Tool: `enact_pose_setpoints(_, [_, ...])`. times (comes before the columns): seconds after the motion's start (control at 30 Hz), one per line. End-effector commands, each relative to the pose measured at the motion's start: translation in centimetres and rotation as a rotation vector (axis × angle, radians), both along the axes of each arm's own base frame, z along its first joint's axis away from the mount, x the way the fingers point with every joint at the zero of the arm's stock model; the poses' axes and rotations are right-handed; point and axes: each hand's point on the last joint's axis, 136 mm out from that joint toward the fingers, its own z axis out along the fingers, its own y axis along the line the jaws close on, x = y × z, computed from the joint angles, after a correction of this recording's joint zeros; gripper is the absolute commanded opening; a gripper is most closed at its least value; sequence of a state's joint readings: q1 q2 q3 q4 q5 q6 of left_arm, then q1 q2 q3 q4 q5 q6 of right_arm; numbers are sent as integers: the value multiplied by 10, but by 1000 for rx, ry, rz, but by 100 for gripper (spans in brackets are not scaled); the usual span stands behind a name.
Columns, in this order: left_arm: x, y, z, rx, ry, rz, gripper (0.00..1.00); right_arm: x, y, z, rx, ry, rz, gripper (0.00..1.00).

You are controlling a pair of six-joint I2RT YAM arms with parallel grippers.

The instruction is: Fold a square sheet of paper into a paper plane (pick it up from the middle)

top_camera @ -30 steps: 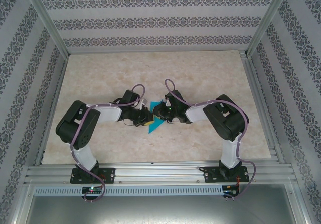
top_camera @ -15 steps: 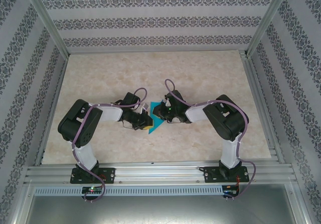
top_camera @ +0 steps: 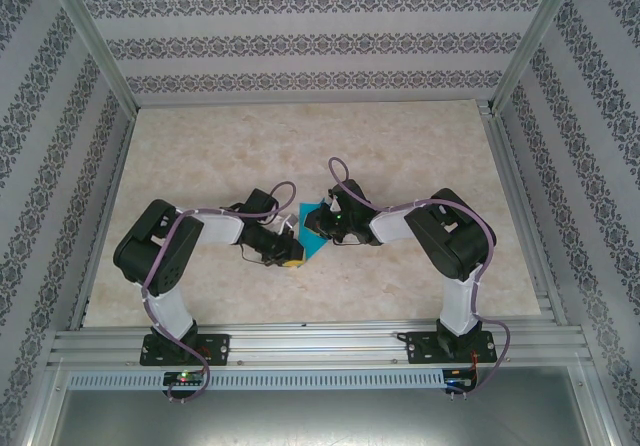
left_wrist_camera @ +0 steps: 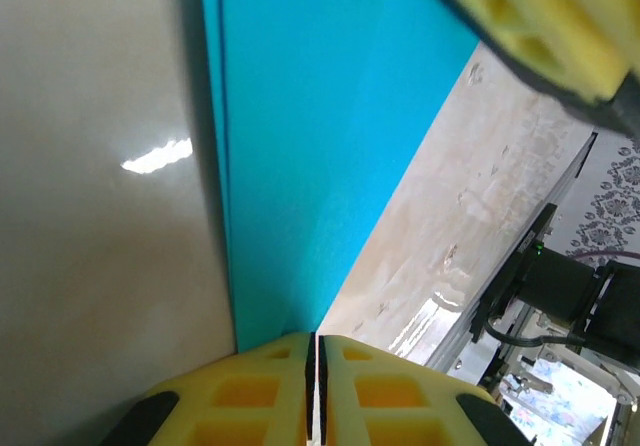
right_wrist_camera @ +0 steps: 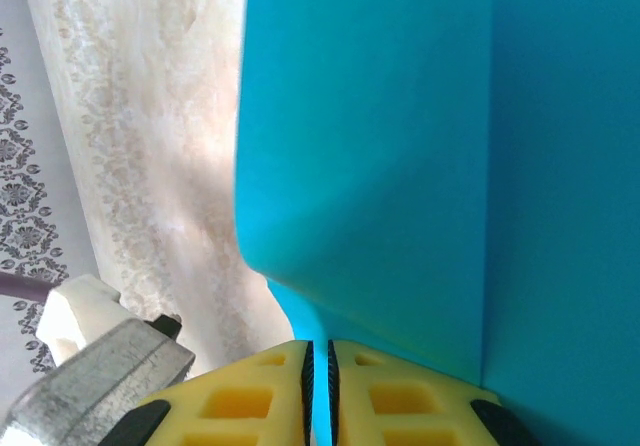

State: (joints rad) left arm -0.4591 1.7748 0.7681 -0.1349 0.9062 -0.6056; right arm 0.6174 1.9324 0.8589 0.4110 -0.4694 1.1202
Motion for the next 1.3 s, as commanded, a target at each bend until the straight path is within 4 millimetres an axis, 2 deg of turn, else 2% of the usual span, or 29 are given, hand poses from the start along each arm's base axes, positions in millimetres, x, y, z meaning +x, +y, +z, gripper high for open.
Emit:
enact_pose_setpoints(0.0, [-67,24,-30,133,253,-23,14,-32,-45,-66,-216,162,-43,15])
enact_pose_setpoints(0.2, [-75,25,-30,105,264,-14,14,-33,-46,-67,-215,165,-40,15])
enact_pose_setpoints(0.3, [-70,24,-15,87,199,-17,14,-33,-46,-66,-214,164,-42,15])
enact_pose_setpoints(0.47, [-33,26,24,97,-21,76,13,-34,-43,-64,-206,167,-68,14])
enact_pose_setpoints(0.6, [7,36,46,105,-153,219,14,-41,-41,-65,-227,165,-126,14])
enact_pose_setpoints(0.67, [23,32,51,75,-175,268,16,-42,-42,-66,-227,160,-156,14])
enact_pose_setpoints(0.73, [37,20,56,11,-184,288,19,-43,-44,-66,-216,155,-180,14])
enact_pose_setpoints(0.9, [62,-5,54,-83,-164,289,21,-43,-42,-68,-200,158,-175,14])
enact_pose_setpoints(1.0, [65,-15,47,-95,-146,265,23,-44,-41,-70,-200,163,-167,14])
enact_pose_setpoints(1.17, [57,-10,18,-21,-77,269,23,-43,-41,-70,-198,162,-162,14])
enact_pose_setpoints(1.27, [40,-3,-4,43,-2,256,23,-42,-41,-70,-198,162,-157,14])
